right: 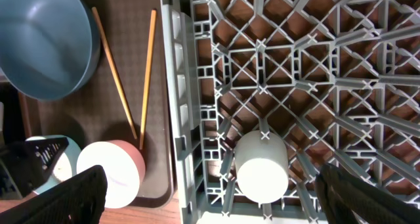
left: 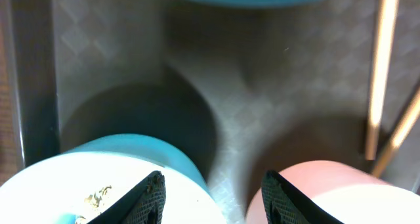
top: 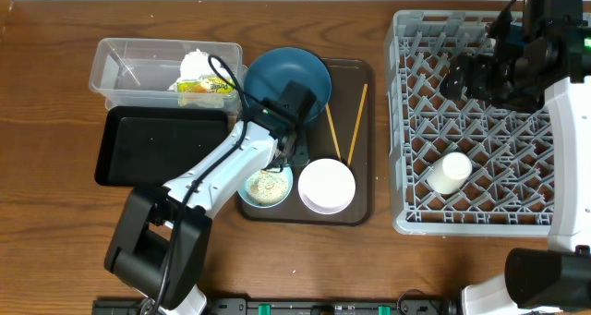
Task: Sort waste into correct bins and load items into the dishwasher rack
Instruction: 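Grasp the rim of the light-blue bowl with the left gripper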
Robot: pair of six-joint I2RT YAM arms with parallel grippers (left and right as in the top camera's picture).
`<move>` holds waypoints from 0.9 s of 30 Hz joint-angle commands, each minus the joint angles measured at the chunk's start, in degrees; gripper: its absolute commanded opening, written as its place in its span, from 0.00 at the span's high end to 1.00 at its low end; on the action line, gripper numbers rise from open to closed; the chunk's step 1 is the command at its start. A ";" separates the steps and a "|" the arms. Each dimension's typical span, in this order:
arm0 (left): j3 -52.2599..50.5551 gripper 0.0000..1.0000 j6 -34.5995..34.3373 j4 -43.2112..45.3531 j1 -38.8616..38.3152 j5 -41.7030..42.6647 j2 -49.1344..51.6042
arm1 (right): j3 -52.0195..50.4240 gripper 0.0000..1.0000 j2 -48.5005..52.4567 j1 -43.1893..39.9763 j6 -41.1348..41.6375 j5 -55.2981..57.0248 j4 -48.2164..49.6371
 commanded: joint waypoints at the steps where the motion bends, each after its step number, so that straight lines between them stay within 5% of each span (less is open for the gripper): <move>1: 2.93 0.50 1.55 -0.92 0.24 -0.72 0.11 | 0.79 0.01 -0.72 0.61 -0.74 -0.46 -0.33; 16: 1.79 0.50 -0.04 -3.13 0.24 -0.72 2.93 | 0.79 0.01 -0.72 0.61 -0.76 -0.44 -0.33; 27: 1.81 0.75 -2.19 -3.21 0.09 -0.22 8.35 | 0.79 0.01 -0.72 0.59 -0.76 -0.44 -0.33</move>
